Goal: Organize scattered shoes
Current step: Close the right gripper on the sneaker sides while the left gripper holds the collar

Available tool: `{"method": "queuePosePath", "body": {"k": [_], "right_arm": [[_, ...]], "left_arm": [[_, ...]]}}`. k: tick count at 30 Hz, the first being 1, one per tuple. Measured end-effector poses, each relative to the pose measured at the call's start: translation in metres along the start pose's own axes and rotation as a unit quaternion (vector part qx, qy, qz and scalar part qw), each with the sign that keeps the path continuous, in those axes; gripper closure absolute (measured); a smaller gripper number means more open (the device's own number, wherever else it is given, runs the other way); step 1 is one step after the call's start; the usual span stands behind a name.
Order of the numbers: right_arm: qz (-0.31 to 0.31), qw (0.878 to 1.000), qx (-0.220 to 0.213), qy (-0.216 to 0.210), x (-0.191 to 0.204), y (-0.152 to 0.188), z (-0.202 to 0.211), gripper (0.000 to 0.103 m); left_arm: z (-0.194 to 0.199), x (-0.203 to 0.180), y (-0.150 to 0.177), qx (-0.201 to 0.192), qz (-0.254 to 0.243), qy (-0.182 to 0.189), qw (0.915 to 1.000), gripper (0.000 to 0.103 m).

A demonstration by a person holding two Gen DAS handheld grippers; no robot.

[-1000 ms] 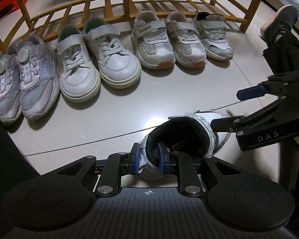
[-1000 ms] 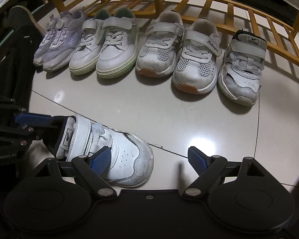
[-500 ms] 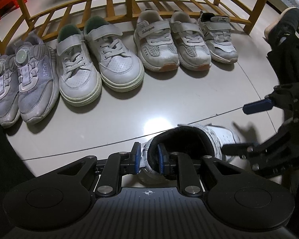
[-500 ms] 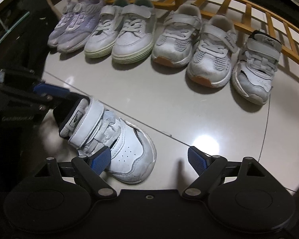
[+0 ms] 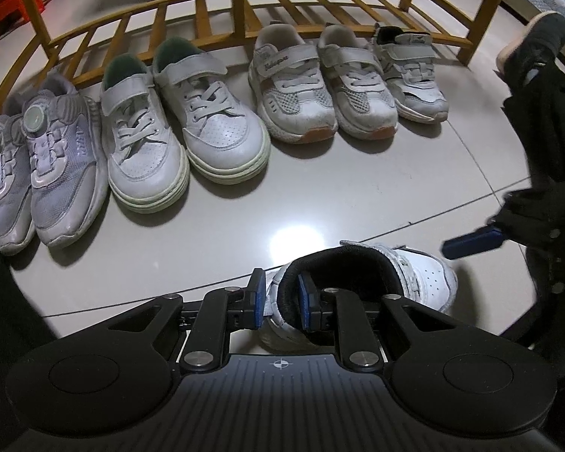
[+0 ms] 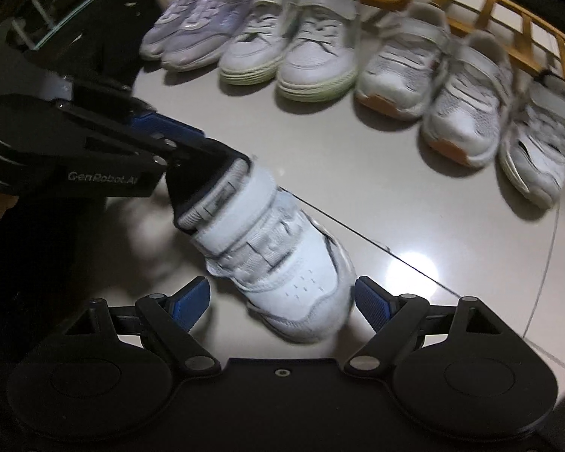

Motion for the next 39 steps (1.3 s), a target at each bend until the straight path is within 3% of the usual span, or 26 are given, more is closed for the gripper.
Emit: {"method": "queuePosePath", "body": {"k": [8,17,23,28,34,39], "right_arm": [[0.012,1.0,0.015,0.003,0.001,-0.005,-0.01,0.017],[0.013,0.998,0.043,-0.045,0.027,0.013,-0.007,0.018],[0.008,0.997,0.042,-0.065,0.027,0.004,-0.002,0.018],[0.048,0.998,0.024,-0.034,0.021,-0.01,-0.001,0.017],[0.097,0.995,0.019,-0.028,0.035,-0.026,-0.023,0.017],[0.104,0.994,0.015,-0.013,0.038,-0.029,-0.034,0.026]], "left_arm": [[0.009,0.006,0.002,-0.009,0.021,0.004,0.9997,0.082],[0.005,0.01,-0.006,-0.014,0.037,0.007,0.9992,0.08],[0.007,0.017,-0.003,-0.016,0.066,0.018,0.9975,0.079],[0.015,0.023,-0.004,-0.028,0.08,0.023,0.9961,0.077],[0.028,0.035,-0.005,-0.043,0.098,0.017,0.9941,0.07],[0.032,0.047,-0.002,-0.046,0.113,0.007,0.9925,0.066]]}}
Point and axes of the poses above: each gripper's, at about its wrist camera, not at the fingertips, and z roughly against the way its jaws point, x to its left, y to its underside, the point moved 9 cm from there along -z, roughly the way its jaws point, and after that the axes turned 1 degree about -y, right-handed, at the moved point
